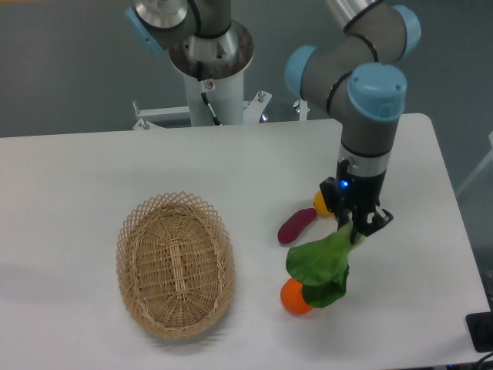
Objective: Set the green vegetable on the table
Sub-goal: 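Lower the bok choy onto the table beside the orange and release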
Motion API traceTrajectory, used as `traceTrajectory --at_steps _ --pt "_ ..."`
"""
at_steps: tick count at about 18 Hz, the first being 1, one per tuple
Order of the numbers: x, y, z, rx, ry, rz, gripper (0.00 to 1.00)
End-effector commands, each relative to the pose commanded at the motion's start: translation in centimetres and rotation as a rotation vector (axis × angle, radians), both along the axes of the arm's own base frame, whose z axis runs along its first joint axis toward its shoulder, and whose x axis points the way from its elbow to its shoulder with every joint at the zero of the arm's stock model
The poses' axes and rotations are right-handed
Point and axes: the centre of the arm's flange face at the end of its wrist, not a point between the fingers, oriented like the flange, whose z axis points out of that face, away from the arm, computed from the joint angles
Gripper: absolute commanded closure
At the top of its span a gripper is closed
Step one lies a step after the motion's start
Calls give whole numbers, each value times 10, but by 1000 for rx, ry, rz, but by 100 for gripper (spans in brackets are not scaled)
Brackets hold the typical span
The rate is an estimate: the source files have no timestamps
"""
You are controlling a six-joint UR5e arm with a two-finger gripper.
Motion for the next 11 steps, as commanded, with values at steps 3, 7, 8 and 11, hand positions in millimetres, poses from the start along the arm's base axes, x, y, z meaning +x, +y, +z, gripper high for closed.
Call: traceTrajectory --at_steps 3,7,8,11 --pt "-20 -11 -27 -16 20 -57 74" --pt "-33 -24 -50 -35 -3 -64 74" --pt "-34 -27 -57 -40 -13 -64 74" --pt "-28 -31 -73 -54 -34 -89 73"
